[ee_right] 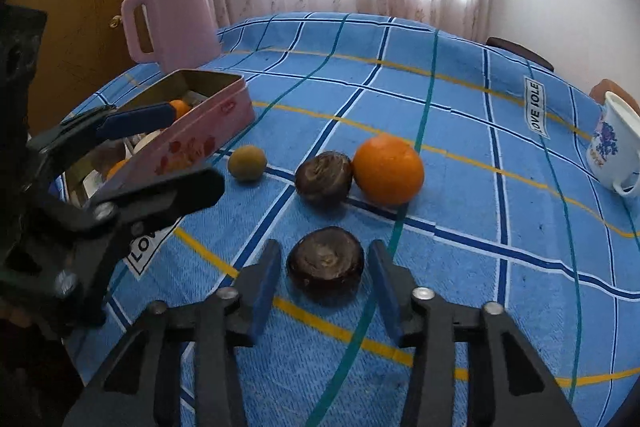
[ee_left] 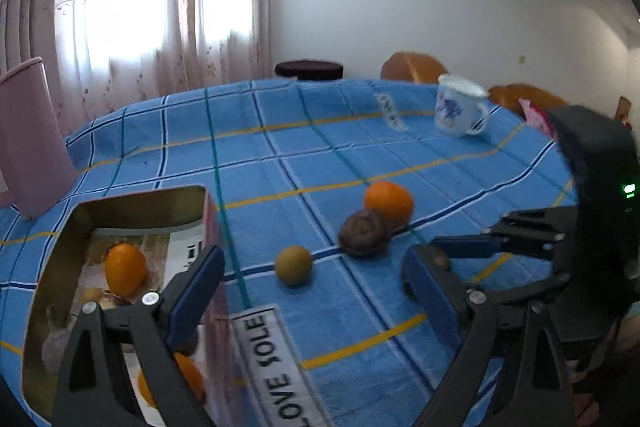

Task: Organize fruits
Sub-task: 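Move the right tool to a dark brown fruit while the left tool approaches a small kiwi, then close the right tool on the dark brown fruit while the left tool grasps the small kiwi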

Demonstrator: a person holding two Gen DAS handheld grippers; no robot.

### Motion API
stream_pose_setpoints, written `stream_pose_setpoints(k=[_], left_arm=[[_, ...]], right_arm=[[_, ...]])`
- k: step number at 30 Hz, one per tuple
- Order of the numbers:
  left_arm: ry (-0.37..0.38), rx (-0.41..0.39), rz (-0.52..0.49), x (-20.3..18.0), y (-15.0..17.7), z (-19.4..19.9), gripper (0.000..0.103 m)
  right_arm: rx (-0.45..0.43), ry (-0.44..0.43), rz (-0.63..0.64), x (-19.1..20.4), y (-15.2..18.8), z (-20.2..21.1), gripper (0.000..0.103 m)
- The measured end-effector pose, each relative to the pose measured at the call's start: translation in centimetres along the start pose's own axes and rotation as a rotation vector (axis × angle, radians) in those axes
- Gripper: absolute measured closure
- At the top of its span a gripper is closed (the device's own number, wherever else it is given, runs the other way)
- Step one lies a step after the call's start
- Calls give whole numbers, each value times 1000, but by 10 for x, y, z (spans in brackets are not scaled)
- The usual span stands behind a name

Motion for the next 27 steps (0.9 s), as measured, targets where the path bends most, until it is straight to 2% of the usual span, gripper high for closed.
stream_pose_setpoints(k=[2,5,8,10,14,18,20,23,25,27], left_arm=[[12,16,27,7,3,-2,9],[-21,25,-5,14,5,-4,9],[-21,21,10,18,4,-4,9],[-42,19,-4,21,4,-3,9],[-61,25,-45,13,3,-8,11],[-43,61,-81,0,4,-22,29],[-39,102,-77,0,8,-32,34],[-30,152,-56,2,14,-43,47],[-25,176,-74,0,16,-48,52],[-9,219,-67,-1,23,-54,69]], right_arm=[[-1,-2,-2,0,0,0,62],[-15,12,-6,-4,-1,3,62],[-46,47,-11,-13,-5,8,63],[-66,87,-7,-21,-8,12,63],[-81,110,-8,-27,-11,13,63],[-92,107,1,-25,-12,15,63],[-94,102,6,-24,-12,15,63],[-97,97,7,-23,-12,16,62],[-92,87,-2,-24,-11,15,62],[-89,77,-15,-25,-11,14,62]])
Point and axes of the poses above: each gripper's, at about its wrist camera, not at the fingertips, and z roughly against the way its jaws point, x to its left, y to its underside, the point moved 9 cm from there along -z, roughly the way its jaws point, and after that the axes turned 12 degrees about -x, right-handed, at the moved point
